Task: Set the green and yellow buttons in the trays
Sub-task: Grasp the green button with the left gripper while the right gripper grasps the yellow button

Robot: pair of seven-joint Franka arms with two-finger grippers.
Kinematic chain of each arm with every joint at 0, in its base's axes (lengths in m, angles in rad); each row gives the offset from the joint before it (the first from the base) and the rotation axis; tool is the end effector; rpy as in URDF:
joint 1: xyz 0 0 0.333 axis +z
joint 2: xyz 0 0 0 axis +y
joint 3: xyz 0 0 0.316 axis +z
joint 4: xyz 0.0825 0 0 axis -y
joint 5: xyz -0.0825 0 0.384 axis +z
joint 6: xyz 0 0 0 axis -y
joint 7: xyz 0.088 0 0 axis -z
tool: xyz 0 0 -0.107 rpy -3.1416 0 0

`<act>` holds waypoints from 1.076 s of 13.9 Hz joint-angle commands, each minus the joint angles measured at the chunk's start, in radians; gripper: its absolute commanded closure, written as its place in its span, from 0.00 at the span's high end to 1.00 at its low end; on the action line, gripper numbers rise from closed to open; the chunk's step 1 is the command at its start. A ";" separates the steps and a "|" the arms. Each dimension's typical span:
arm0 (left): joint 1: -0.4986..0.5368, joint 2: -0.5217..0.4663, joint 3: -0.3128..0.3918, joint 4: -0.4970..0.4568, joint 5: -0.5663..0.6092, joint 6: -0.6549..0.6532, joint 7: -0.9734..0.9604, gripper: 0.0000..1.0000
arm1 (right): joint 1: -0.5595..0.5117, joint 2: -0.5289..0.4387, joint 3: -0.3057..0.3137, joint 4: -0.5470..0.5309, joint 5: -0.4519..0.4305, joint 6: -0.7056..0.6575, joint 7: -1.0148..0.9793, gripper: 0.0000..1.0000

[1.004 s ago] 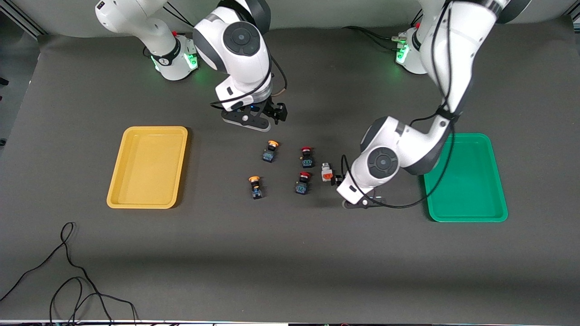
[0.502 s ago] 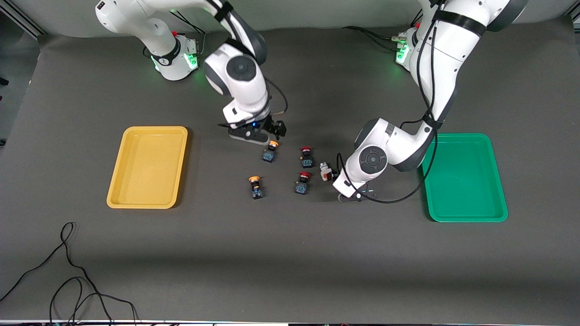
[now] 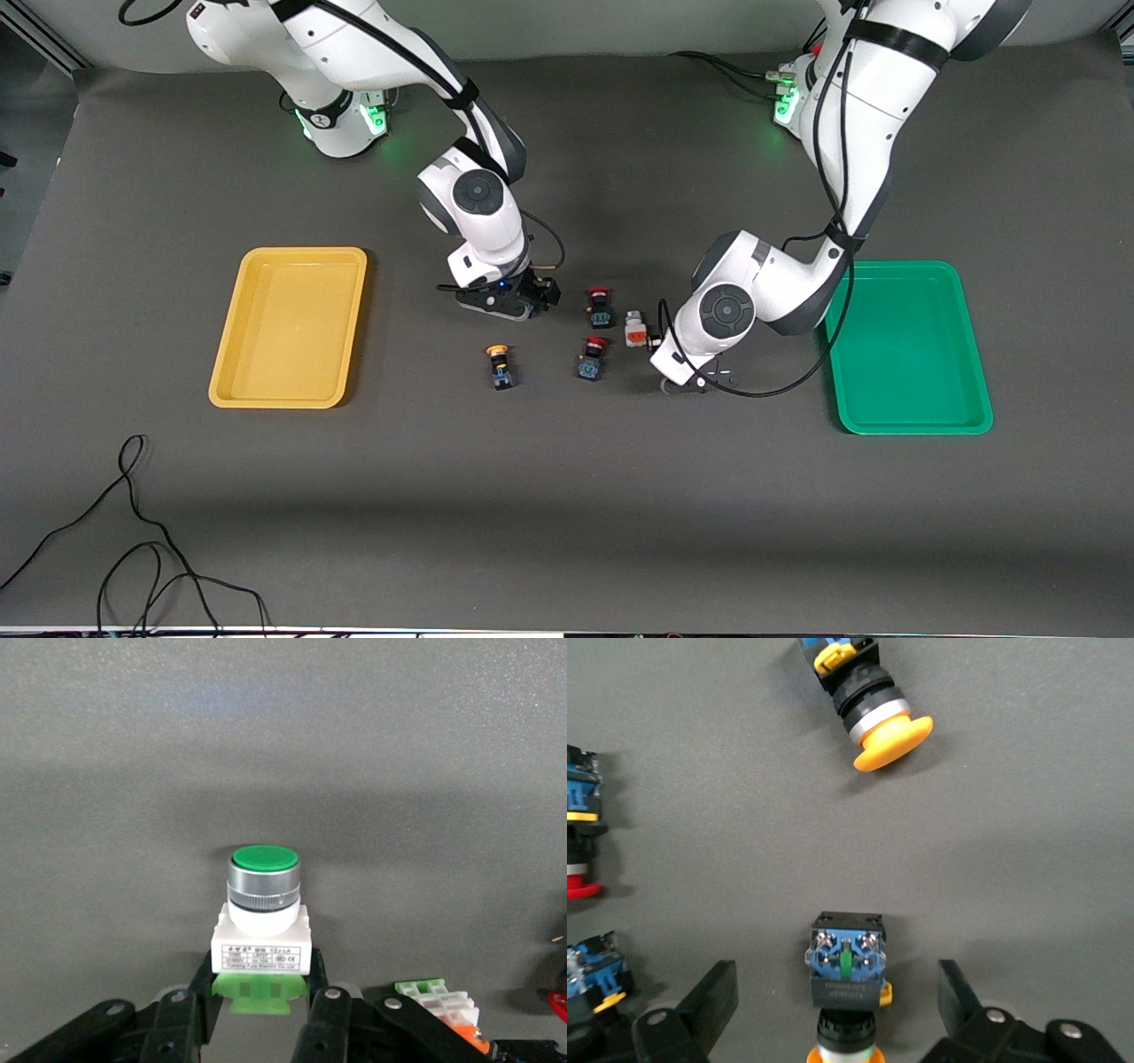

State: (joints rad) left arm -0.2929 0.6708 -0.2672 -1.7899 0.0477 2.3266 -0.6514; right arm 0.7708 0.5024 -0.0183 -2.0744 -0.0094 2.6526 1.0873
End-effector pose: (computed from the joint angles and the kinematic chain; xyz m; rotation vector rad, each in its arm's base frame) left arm 0.5507 -0.3322 0.1782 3.0782 0.1586 -0.2580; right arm 0.4345 0.4073 0.1900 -3.0477 0.4982 -0.0875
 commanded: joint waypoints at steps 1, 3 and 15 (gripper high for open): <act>-0.006 -0.031 0.013 -0.017 0.017 -0.006 -0.024 0.00 | 0.007 0.013 -0.008 0.022 -0.021 0.003 0.014 0.89; 0.026 -0.091 0.011 -0.008 0.017 -0.054 -0.013 0.00 | 0.007 0.027 -0.008 0.022 -0.023 0.007 0.013 0.64; 0.527 -0.378 0.013 0.070 0.156 -0.581 0.817 0.00 | -0.007 -0.102 -0.015 0.242 -0.012 -0.446 -0.039 0.24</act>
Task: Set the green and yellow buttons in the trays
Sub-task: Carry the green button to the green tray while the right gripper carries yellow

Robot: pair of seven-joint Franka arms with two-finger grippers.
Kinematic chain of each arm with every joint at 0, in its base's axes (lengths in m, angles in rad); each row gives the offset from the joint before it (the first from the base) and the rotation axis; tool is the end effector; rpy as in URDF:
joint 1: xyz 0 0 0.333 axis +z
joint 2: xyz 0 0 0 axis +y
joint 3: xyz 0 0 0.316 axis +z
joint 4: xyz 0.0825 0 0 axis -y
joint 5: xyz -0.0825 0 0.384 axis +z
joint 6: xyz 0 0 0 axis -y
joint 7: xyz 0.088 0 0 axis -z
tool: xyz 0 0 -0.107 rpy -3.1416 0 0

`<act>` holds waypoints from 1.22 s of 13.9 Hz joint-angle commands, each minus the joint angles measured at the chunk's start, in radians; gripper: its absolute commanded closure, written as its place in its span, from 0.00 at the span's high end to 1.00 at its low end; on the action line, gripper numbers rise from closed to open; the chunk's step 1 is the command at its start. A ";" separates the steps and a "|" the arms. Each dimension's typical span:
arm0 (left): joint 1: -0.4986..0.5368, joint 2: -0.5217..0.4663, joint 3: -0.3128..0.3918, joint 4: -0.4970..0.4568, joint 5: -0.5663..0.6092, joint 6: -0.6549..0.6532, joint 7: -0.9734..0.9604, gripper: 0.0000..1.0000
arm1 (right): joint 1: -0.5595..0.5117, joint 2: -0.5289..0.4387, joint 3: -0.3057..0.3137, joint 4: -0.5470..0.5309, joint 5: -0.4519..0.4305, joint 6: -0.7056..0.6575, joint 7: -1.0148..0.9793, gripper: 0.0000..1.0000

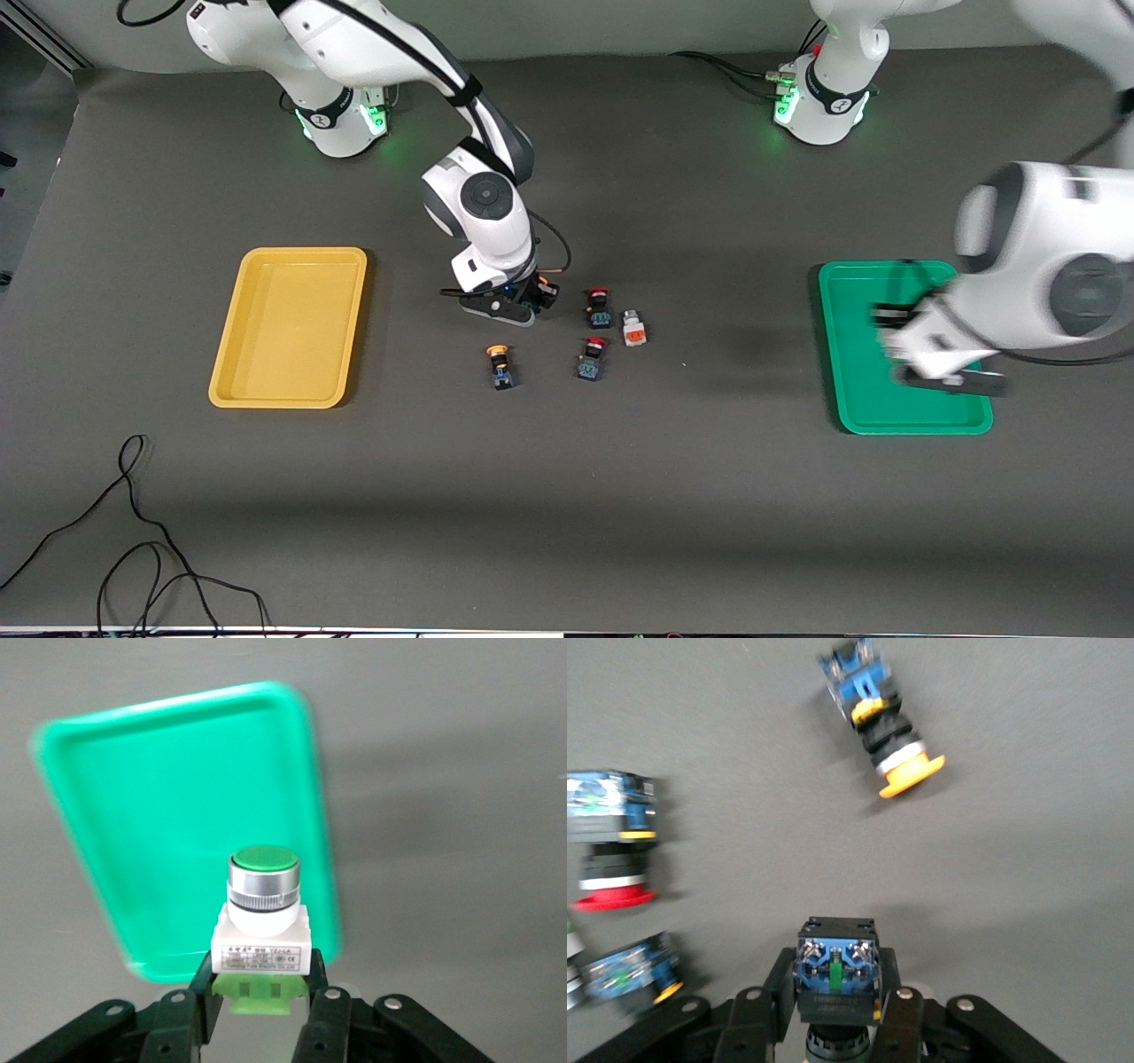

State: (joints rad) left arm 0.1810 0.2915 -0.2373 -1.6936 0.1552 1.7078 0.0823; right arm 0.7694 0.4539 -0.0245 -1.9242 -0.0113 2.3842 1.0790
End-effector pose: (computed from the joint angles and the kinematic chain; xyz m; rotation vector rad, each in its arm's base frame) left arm 0.6100 -0.0086 0.4105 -3.0239 0.2730 0.4106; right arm 0.4602 0.4251 0.2541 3.0941 -0.5047 0.0289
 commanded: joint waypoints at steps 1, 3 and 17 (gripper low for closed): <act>0.090 0.012 -0.017 -0.043 0.050 0.068 0.109 0.00 | -0.019 -0.063 -0.017 0.149 -0.007 -0.269 -0.054 0.24; 0.150 0.021 -0.016 -0.111 0.061 0.189 0.196 0.00 | -0.059 -0.108 -0.026 0.221 0.031 -0.431 -0.163 0.24; 0.291 0.173 0.006 -0.368 0.061 0.621 0.059 0.00 | -0.160 -0.268 -0.682 -0.166 0.170 -0.241 -1.397 0.22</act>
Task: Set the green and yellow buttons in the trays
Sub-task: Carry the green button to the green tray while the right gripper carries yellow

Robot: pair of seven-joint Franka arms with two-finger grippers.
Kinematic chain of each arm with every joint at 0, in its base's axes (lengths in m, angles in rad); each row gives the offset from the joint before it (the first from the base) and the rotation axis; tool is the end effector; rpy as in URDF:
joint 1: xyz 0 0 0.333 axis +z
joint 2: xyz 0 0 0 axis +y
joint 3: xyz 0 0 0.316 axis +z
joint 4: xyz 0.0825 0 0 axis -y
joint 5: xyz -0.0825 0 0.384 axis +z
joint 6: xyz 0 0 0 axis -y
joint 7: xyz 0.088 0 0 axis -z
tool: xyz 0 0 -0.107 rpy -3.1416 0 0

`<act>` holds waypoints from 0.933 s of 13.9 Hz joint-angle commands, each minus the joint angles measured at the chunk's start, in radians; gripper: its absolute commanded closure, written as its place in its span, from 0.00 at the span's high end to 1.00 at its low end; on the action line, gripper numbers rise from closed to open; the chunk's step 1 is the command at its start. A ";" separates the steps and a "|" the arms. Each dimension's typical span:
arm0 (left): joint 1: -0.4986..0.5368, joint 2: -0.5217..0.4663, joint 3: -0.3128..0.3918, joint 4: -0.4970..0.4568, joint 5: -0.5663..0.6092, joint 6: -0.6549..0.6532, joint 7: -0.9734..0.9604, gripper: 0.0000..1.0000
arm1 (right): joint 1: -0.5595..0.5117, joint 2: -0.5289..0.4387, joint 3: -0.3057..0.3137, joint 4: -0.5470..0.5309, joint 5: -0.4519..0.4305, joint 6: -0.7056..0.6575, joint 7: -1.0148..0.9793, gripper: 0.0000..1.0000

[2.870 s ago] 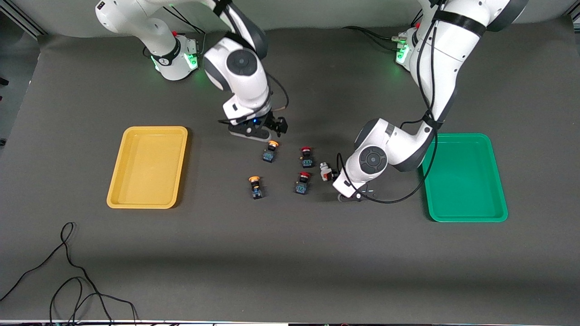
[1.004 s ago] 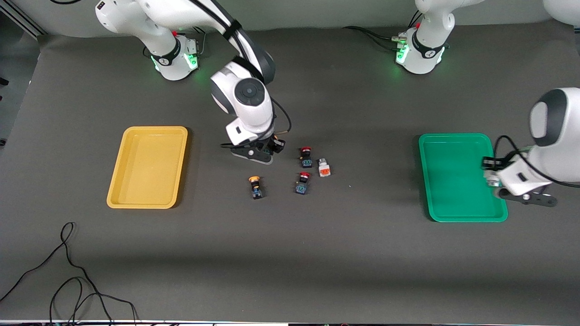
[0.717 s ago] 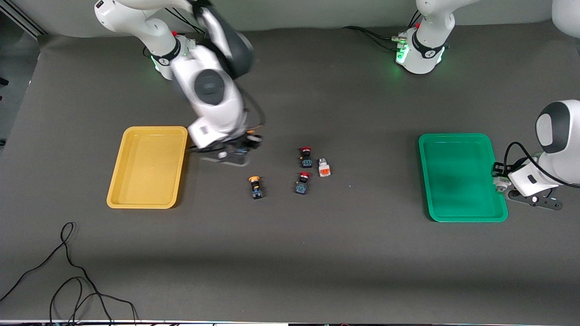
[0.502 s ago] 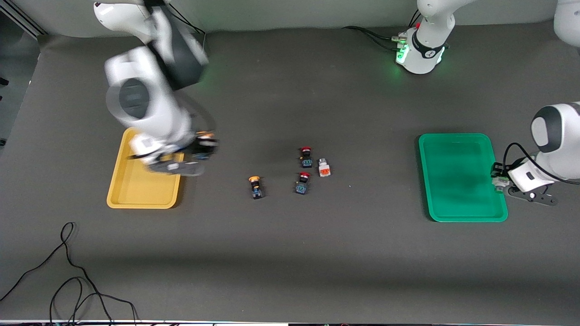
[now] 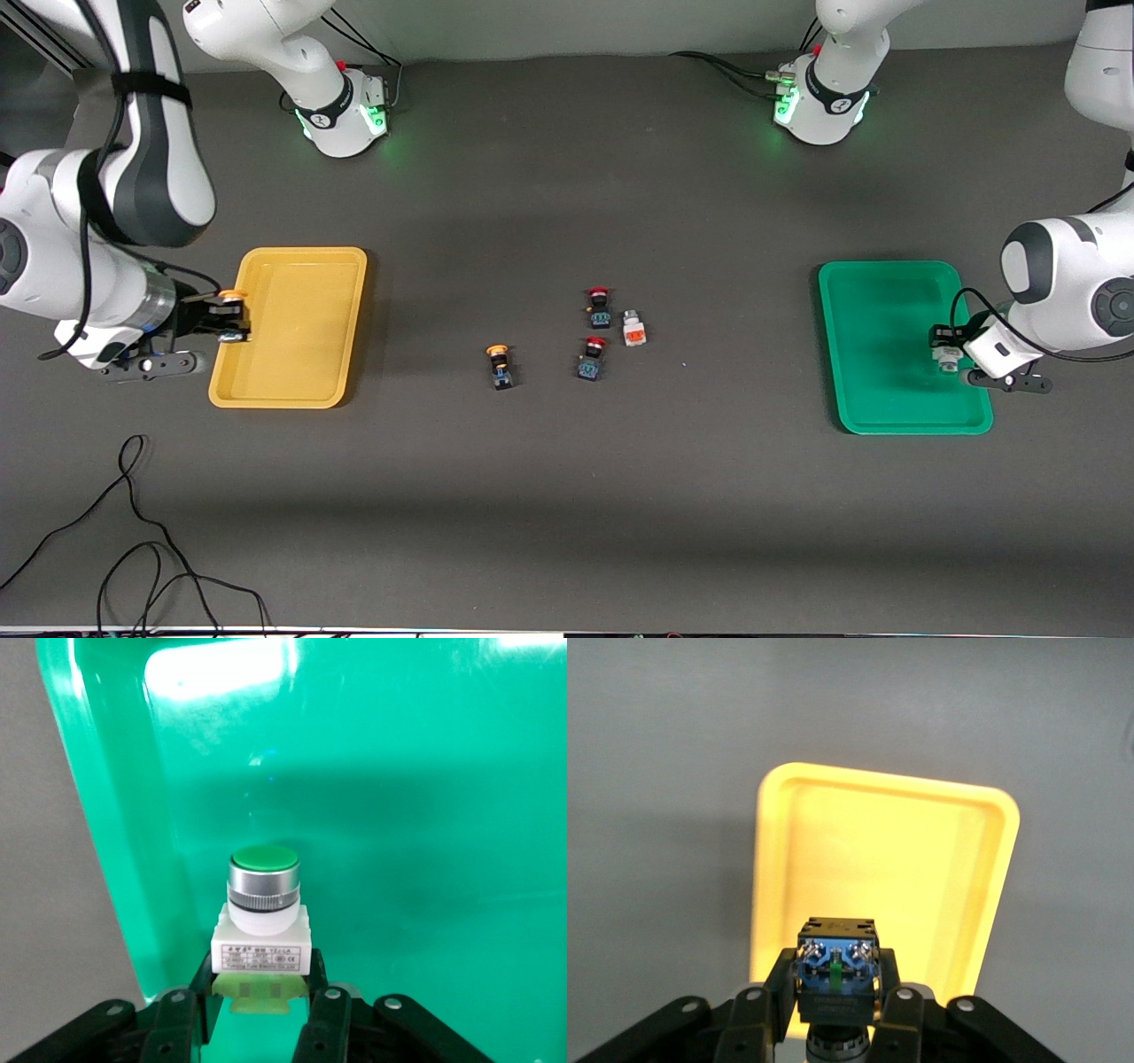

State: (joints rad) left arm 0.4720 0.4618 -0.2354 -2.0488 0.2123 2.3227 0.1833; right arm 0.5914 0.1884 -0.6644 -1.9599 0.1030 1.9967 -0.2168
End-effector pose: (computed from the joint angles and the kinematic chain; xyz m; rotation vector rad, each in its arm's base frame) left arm 0.5592 0.1390 0.2031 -3.1264 0.1414 0.2693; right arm 0.5758 -0.0241 0.3903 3.1242 0.1536 -0.1744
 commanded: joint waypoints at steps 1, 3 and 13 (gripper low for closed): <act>0.004 0.015 0.004 -0.013 0.002 0.007 -0.044 0.00 | 0.016 0.025 -0.052 -0.177 0.084 0.230 -0.137 0.21; -0.001 0.020 0.004 -0.013 -0.001 0.003 -0.057 0.00 | -0.022 0.097 -0.052 -0.226 0.110 0.354 -0.196 0.21; -0.027 -0.103 -0.180 0.195 -0.072 -0.417 -0.167 1.00 | -0.028 0.255 -0.055 -0.166 0.389 0.346 -0.415 1.00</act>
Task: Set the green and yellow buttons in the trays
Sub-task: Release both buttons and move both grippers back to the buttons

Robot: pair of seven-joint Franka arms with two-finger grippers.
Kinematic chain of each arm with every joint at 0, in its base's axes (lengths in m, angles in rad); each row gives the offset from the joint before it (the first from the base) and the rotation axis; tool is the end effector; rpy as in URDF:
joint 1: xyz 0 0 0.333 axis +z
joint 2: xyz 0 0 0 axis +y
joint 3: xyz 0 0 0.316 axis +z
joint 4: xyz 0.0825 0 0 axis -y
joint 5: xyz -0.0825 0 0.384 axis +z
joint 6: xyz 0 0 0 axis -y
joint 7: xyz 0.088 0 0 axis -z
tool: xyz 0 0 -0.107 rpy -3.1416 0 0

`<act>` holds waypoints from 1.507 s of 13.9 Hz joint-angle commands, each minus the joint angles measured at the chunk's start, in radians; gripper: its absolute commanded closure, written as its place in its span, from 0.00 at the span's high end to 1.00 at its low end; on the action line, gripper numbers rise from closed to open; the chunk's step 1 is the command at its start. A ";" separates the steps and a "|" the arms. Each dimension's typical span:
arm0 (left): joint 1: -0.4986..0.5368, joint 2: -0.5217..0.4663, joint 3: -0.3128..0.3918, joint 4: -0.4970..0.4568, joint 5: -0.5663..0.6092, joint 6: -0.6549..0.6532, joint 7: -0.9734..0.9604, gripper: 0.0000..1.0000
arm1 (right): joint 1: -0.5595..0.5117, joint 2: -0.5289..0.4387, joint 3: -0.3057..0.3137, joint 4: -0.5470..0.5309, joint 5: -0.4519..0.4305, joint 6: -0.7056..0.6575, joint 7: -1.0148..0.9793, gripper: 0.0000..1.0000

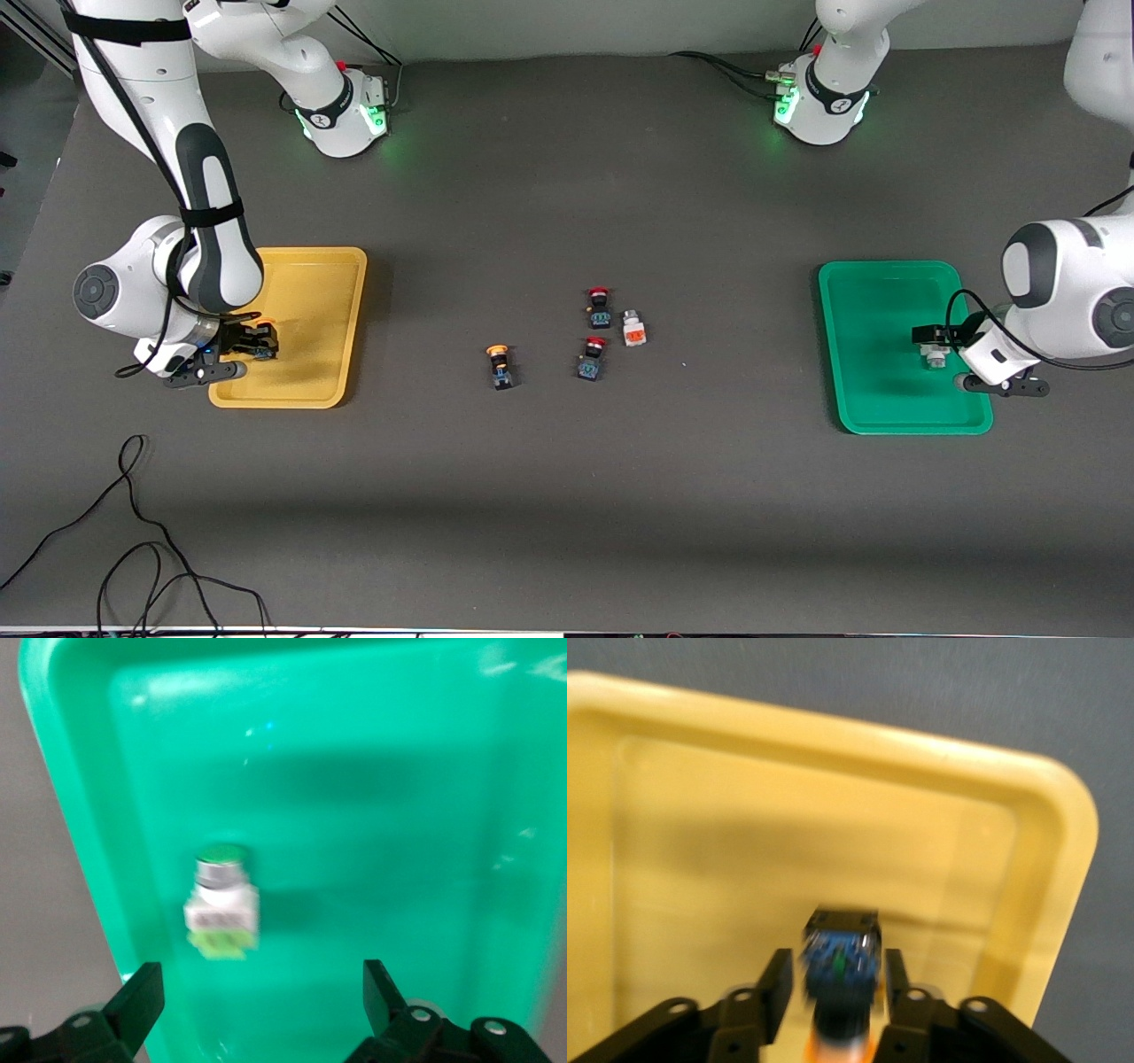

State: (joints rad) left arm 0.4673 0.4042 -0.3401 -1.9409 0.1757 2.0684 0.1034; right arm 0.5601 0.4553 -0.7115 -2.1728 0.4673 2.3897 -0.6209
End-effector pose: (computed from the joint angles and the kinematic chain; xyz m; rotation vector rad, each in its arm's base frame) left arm 0.5829 0.0902 0.2669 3.0963 -0.1097 -0.3846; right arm 0.5434 -0.0836 0.2204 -3.0960 -0.2243 0.1134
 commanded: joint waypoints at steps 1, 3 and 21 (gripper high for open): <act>-0.030 -0.038 -0.123 0.133 -0.044 -0.221 -0.158 1.00 | 0.004 -0.017 -0.014 0.076 0.024 -0.102 0.001 1.00; -0.090 -0.032 -0.178 0.171 -0.051 -0.243 -0.294 1.00 | 0.023 -0.023 -0.049 0.166 -0.010 -0.226 0.056 1.00; -0.705 0.330 -0.088 0.292 -0.030 0.211 -1.013 1.00 | 0.347 0.327 0.174 0.793 0.011 -0.417 1.119 1.00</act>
State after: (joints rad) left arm -0.1586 0.7223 -0.4878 -1.6696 0.1258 2.2729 -0.8630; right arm 0.9279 0.6838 -0.5625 -1.5225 0.4551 1.9913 0.3973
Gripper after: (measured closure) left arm 0.000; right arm 0.000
